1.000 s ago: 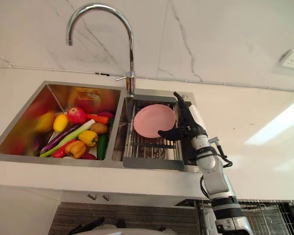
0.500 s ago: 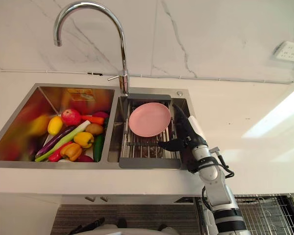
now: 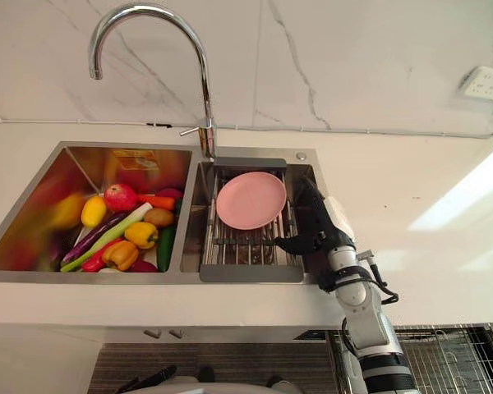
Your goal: Walk over to the sink, pick up the cup, carry it to the dishwasher, place the cup inside the dishwasher, then close the dishwasher door
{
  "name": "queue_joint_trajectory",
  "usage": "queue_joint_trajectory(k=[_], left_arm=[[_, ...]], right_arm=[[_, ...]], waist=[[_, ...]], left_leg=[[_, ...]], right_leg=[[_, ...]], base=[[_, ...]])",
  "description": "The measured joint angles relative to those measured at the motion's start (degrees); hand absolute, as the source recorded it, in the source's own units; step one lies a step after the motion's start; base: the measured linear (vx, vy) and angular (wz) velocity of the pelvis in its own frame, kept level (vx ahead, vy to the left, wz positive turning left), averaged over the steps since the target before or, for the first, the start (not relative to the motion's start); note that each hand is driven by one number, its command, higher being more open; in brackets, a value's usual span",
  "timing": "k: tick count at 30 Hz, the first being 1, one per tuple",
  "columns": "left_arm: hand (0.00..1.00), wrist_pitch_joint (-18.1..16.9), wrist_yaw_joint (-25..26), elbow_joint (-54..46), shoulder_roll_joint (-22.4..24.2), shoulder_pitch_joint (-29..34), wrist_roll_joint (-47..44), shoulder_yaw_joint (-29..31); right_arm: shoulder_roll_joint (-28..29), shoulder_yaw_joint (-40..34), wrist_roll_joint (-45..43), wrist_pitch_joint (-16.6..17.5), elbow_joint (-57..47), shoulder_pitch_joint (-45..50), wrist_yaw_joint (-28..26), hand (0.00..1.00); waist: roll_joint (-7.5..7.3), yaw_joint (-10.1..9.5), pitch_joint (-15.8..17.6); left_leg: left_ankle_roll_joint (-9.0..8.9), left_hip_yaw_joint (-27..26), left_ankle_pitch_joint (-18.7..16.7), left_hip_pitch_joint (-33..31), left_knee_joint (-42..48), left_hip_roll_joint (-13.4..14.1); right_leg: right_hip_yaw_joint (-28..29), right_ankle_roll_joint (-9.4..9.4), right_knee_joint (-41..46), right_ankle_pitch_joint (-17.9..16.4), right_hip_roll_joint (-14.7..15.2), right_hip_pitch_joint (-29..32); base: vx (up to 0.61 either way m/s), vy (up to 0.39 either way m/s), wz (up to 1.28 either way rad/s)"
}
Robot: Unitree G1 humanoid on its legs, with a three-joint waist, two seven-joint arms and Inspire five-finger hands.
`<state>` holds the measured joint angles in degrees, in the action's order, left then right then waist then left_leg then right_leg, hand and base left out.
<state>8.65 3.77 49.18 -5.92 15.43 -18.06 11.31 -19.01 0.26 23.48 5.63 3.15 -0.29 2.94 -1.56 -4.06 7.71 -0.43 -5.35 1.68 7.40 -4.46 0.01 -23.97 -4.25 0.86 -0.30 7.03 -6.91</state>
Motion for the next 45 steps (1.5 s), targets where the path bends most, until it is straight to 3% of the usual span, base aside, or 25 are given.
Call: queue_joint_trajectory(k=[8,16,28,34,42,43,45], left_arm=[[1.0,-0.04,-0.02,0.01,0.06,0.0,0.01,-0.09],[1.0,-0.12,-0.26,-0.05,-0.03,-0.02,0.05,-0.41],[1.0,-0.09,-1.15,-0.39,-0.08,-0.01,0.16,-0.48],[1.0,0.19,-1.61,-1.64,-0.04,0.58,0.57,-0.49],[1.0,-0.47,-2.63,-2.21,-0.12,0.61,3.16,-0.53],[1.0,-0.59,-2.71,-2.39,-0.19,0.6,3.51,-0.58],[1.0,-0.72,-2.8,-2.41,-0.24,0.6,3.53,-0.67]], right_arm=[[0.18,0.35,2.75,-2.26,2.32,-1.3,3.24,1.0],[0.29,1.4,3.95,-4.96,9.1,-5.42,7.01,1.0],[0.25,3.61,6.34,-7.05,15.76,-11.24,8.38,1.0],[0.22,5.76,13.03,-7.93,18.49,-13.98,8.77,1.0],[-2.0,9.45,23.44,-6.71,21.75,-16.94,12.09,1.0],[-2.71,10.28,24.2,-6.32,22.17,-17.25,12.32,0.0],[-3.32,10.98,26.03,-5.8,22.44,-17.56,12.52,0.0]], waist=[[0.15,-0.14,-0.11],[0.05,-1.45,-0.31],[-0.02,-2.77,-0.32],[-0.12,-3.21,-0.26],[-0.34,-4.32,-0.13],[-0.39,-4.45,-0.1],[-0.43,-4.51,-0.08]], left_leg=[[0.34,1.56,0.3,-0.44,0.09,-0.13],[0.5,3.71,1.06,-0.64,-0.12,-0.55],[0.41,6.08,1.91,-1.35,-0.43,-0.92],[0.25,6.8,2.07,-1.35,-0.44,-1.0],[0.24,7.86,2.5,-1.8,-0.48,-1.03],[0.31,7.95,2.58,-1.85,-0.51,-1.04],[0.48,8.08,2.7,-1.9,-0.72,-1.08]], right_leg=[[-1.54,0.01,-0.03,-0.02,0.14,-0.3],[-3.76,-0.08,-0.18,-0.07,0.52,-1.18],[-6.05,-0.1,-0.12,-0.08,0.85,-1.46],[-6.83,-0.14,-0.12,-0.12,0.91,-1.91],[-7.96,-0.14,0.01,-0.14,0.9,-1.98],[-8.05,-0.14,0.02,-0.14,0.9,-1.99],[-8.14,-0.14,0.03,-0.14,0.9,-1.99]], base=[[0.0,-0.003,0.09],[-0.01,-0.002,0.15],[-0.01,0.001,0.1],[-0.01,0.001,0.07],[-0.02,0.0,0.08],[-0.03,0.004,0.04],[-0.02,0.002,0.02]])
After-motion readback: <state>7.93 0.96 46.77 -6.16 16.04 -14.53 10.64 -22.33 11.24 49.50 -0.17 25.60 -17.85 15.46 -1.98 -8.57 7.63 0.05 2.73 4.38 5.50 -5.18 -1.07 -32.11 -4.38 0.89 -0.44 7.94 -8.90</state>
